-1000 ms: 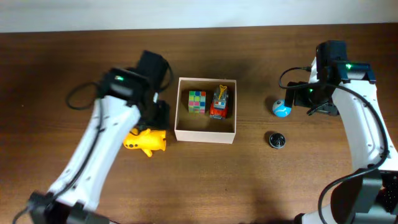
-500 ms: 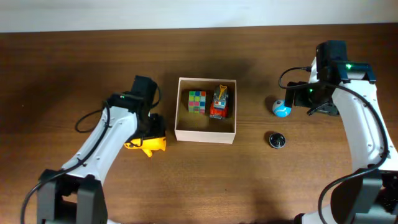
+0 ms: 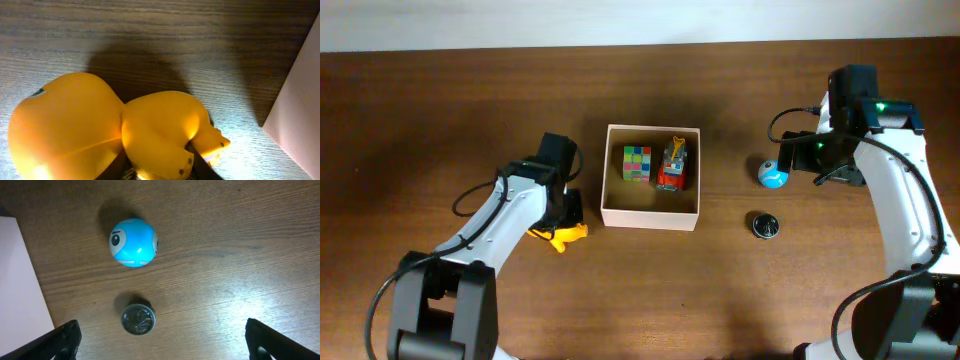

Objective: Pack container
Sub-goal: 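Grasp the orange duck toy with the left gripper and lift it over the box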

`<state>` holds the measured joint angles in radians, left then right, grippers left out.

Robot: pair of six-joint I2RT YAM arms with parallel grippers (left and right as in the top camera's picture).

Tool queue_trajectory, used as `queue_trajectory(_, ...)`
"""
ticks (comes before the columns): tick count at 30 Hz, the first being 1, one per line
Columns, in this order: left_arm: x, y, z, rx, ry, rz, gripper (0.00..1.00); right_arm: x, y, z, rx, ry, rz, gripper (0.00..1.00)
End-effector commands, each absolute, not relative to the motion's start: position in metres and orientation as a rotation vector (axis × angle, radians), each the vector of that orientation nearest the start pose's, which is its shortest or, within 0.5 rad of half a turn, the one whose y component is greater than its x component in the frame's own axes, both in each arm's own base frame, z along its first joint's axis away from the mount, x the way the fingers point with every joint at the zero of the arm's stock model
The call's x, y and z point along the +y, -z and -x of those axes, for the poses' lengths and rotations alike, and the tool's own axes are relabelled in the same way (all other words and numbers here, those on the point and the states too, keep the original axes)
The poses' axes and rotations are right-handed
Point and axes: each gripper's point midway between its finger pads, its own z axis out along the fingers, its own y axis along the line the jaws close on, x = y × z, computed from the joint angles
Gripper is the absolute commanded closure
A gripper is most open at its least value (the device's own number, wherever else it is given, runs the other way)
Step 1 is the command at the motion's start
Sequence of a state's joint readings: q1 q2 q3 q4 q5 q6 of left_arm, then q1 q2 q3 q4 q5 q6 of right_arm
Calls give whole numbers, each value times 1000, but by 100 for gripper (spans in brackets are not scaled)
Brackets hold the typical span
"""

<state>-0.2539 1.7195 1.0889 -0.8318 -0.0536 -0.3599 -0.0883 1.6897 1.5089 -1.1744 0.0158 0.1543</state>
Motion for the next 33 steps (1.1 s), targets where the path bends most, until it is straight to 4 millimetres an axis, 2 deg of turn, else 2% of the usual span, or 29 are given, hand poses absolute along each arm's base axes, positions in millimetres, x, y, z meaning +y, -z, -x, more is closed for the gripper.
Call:
queue_trajectory(1, -73, -20, -301, 3072, -15, 136, 81, -35, -155, -358, 2886, 0, -365, 1)
queue_trajectory(2, -73, -20, -301, 3072, -14, 132, 91, -35, -155, -358, 2886, 0, -365, 1)
queue_trajectory(4, -73, -20, -300, 3077, -17, 132, 98, -35, -155, -358, 2886, 0, -365, 1)
queue_trajectory(6, -73, -25, -300, 3078, -17, 132, 98, -35, -155, -358, 2886, 0, -365, 1)
queue_trajectory(9, -74, -46, -306, 3067, -13, 131, 98, -35, -155, -358, 2886, 0, -365, 1)
queue_trajectory(13, -79, -96, -318, 3010, 20, 69, 98, -35, -155, -358, 2886, 0, -365, 1)
queue_trajectory(16, -88, -145, -329, 2921, 61, 31, 98, -35, -155, -358, 2886, 0, -365, 1)
queue_trajectory(19, -106, -190, -339, 2808, 115, -30, 98, -35, -155, -358, 2886, 0, -365, 1)
queue_trajectory(22, -133, -217, -343, 2719, 182, -59, 98, -35, -155, -358, 2886, 0, -365, 1)
queue_trajectory(25, -166, -225, -348, 2657, 266, -46, 98, -35, -155, -358, 2886, 0, -365, 1)
queue_trajectory(29, -213, -220, -353, 2602, 331, -166, 98, -35, -155, -358, 2886, 0, -365, 1)
queue_trajectory(30, -226, -213, -354, 2602, 331, -198, 98, -35, -155, -358, 2886, 0, -365, 1)
queue_trajectory(33, -245, -187, -356, 2638, 290, -214, 98, -35, -155, -358, 2886, 0, -365, 1)
